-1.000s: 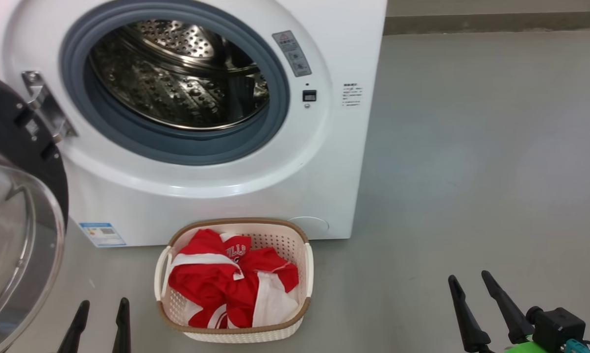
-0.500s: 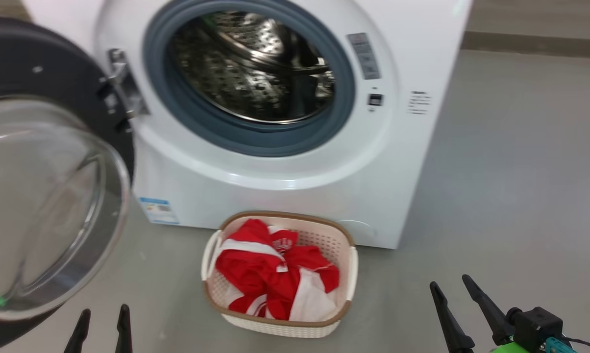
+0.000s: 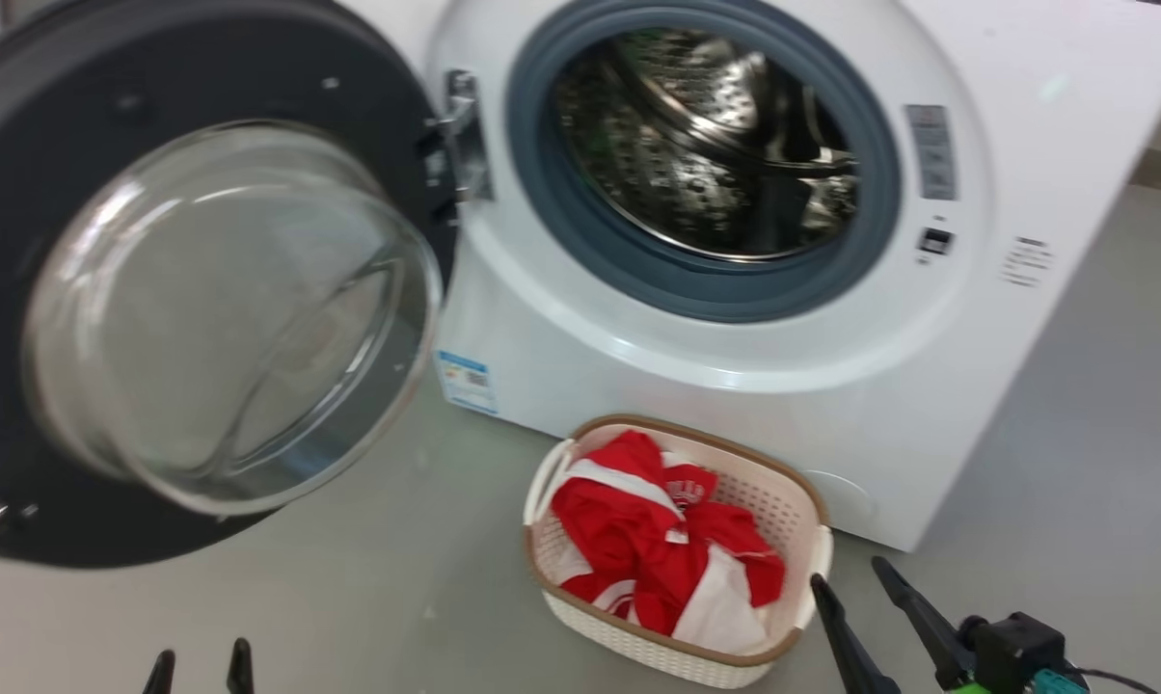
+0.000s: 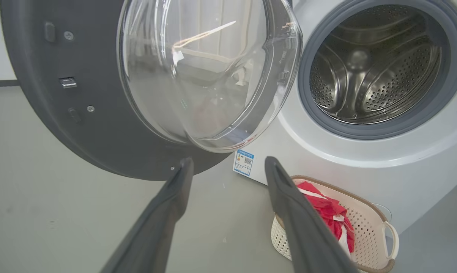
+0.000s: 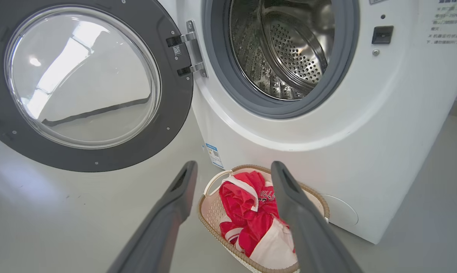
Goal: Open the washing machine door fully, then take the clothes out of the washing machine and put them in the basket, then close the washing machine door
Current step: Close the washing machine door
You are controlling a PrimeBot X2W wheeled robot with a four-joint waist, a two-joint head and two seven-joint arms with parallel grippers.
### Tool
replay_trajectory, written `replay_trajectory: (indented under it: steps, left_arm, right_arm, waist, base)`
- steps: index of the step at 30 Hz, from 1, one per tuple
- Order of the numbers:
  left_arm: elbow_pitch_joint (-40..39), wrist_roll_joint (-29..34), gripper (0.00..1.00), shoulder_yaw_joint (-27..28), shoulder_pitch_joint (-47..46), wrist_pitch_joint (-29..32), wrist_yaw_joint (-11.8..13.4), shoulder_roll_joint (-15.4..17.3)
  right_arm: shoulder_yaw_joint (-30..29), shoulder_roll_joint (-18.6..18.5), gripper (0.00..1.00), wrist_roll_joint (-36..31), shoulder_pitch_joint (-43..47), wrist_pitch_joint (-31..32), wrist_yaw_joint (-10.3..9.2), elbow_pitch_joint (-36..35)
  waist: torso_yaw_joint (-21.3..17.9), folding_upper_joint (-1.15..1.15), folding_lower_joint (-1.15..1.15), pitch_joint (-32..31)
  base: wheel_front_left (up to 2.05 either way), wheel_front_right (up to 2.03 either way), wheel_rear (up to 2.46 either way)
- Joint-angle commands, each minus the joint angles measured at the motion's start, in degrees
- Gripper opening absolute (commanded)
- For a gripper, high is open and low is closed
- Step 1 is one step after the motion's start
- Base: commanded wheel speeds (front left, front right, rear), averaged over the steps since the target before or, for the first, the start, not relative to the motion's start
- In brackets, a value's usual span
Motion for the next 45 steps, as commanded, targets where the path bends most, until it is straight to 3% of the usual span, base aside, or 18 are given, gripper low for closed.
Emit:
replay_trajectory:
  steps: [1,13,20,21,23,31,37,44,45]
  left_arm:
    - [-1.4,0.1,1.0,2.2,-0.4,-0.3,-0.3,0.2]
    - [-4.8,-5.5,1.0,2.1,1.5,-0.3,3.1,0.1]
    - [-5.8,-6.4,1.0,1.8,1.7,-0.3,3.8,0.1]
    - [-5.9,-6.7,0.49,1.8,1.6,-0.3,3.6,0.1]
    - [-6.5,-7.3,0.0,1.8,1.2,-0.3,3.0,0.1]
    - [-17.2,-8.3,0.0,9.0,-6.3,-0.3,0.1,1.4]
    - [-21.2,-11.0,0.0,12.1,-17.8,-0.3,-0.3,12.5]
    - [-9.5,-26.7,0.0,15.2,-35.6,-0.3,-0.3,25.3]
    - [-9.5,-26.7,0.0,15.2,-35.6,-0.3,-0.3,25.3]
  right_arm:
    - [1.5,-0.9,1.0,0.4,-3.3,-0.4,0.36,-1.2]
    - [8.0,-1.8,1.0,1.9,-10.4,-0.4,0.36,2.3]
    - [8.9,-2.0,1.0,2.5,-11.4,-0.4,0.36,3.0]
    - [8.9,-2.1,1.0,2.6,-11.4,-0.4,0.36,3.0]
    - [8.7,-2.0,1.0,2.6,-11.2,-0.4,0.36,3.0]
    - [6.7,-1.6,1.0,2.2,-9.3,-0.4,0.36,2.3]
    - [4.9,-0.9,1.0,1.5,-8.1,-0.4,0.36,1.5]
    - [2.4,-0.3,1.0,0.1,-6.7,-0.4,0.36,0.2]
    - [2.4,-0.3,1.0,0.1,-6.7,-0.4,0.36,0.2]
  waist:
    - [4.0,0.0,0.0,-0.1]
    - [5.7,0.0,0.0,2.1]
    - [5.8,0.0,0.0,2.4]
    - [5.7,0.0,0.0,2.4]
    - [5.7,0.0,0.0,2.5]
    - [5.3,0.0,0.0,2.5]
    - [4.8,0.0,0.0,2.9]
    - [4.5,0.0,0.0,4.3]
    - [4.5,0.0,0.0,4.3]
  base:
    - [0.0,0.0,0.0]
    - [0.0,0.0,0.0]
    - [0.0,0.0,0.0]
    - [0.0,0.0,0.0]
    - [0.0,0.0,0.0]
    - [0.0,0.0,0.0]
    - [0.0,0.0,0.0]
    - [0.0,0.0,0.0]
    - [0.0,0.0,0.0]
